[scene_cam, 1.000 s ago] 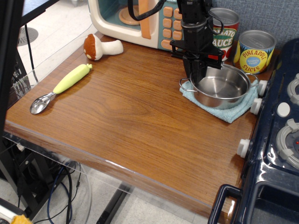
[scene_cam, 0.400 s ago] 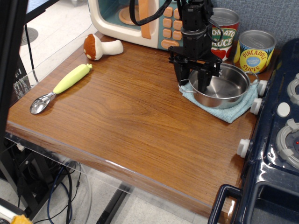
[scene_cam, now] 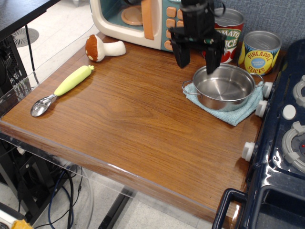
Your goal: Put the pot on top of the cloth.
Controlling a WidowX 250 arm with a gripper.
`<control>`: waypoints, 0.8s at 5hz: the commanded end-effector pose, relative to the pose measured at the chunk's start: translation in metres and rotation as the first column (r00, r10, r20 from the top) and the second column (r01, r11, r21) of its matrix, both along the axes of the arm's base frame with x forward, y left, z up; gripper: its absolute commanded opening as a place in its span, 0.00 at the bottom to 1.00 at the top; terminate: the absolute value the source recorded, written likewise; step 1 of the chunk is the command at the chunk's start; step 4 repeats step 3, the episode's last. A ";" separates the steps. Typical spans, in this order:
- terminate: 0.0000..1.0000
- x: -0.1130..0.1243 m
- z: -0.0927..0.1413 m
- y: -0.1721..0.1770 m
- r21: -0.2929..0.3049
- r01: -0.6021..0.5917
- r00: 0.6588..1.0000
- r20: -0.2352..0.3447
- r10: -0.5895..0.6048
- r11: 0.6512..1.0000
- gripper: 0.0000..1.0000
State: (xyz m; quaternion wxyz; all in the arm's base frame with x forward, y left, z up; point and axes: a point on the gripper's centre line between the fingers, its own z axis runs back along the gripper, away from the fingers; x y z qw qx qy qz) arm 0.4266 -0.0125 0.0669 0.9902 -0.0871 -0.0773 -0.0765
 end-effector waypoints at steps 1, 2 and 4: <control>0.00 -0.013 0.050 0.013 -0.008 0.002 0.992 0.127 -0.001 1.000 1.00; 0.00 -0.013 0.050 0.013 -0.008 0.002 0.992 0.127 -0.001 1.000 1.00; 1.00 -0.013 0.050 0.013 -0.008 0.002 0.992 0.127 -0.001 1.000 1.00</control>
